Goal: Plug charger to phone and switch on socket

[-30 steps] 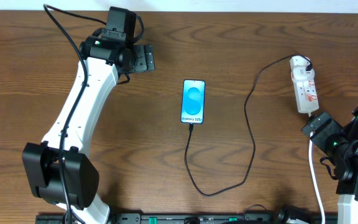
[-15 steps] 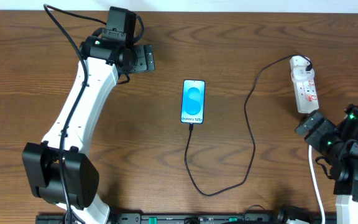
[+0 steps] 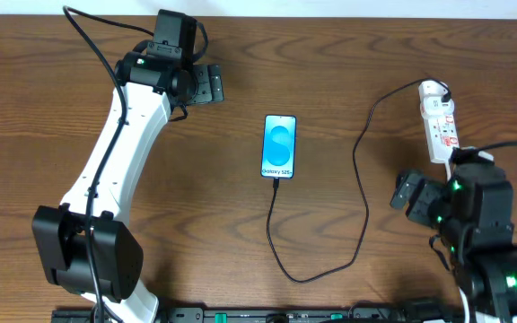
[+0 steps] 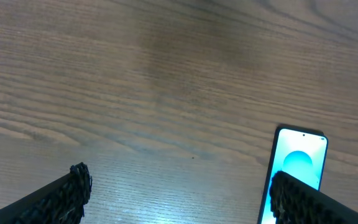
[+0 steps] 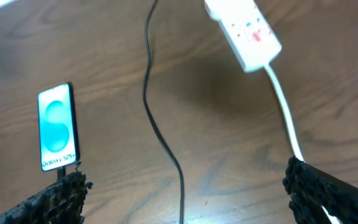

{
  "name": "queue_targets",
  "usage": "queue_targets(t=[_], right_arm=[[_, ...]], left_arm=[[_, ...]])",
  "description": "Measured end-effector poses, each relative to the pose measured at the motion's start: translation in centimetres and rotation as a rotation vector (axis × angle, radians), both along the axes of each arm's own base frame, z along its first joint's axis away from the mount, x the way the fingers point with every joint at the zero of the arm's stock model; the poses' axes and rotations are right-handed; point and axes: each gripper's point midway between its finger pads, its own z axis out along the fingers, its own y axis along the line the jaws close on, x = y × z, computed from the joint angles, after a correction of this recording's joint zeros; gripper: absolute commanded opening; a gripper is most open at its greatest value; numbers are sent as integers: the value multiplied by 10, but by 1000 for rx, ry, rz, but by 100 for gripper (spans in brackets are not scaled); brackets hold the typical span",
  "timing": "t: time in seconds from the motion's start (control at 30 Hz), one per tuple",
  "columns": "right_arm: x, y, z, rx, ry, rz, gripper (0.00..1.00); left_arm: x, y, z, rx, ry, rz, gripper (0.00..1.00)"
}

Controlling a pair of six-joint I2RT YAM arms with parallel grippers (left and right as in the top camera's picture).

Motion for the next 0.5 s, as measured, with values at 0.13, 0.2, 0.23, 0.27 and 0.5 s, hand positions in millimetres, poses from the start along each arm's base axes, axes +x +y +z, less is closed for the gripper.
queue_targets(t=[0.13,0.2,0.23,0.27,0.5], right_arm=[[-6,-5,12,-29,-65,2,99],[-8,-6,14,-39,-102,7,99],[-8,-6,13,-43,-121,11,99],[-7,-6,12,-48,-149,19,99],[-3,-3,-11,-83,-307,72,99]], left_arm=[[0,0,0,0,0,0,94],[0,0,0,0,0,0,94],[0,0,0,0,0,0,94],[0,0,0,0,0,0,94],[0,0,0,0,0,0,94]])
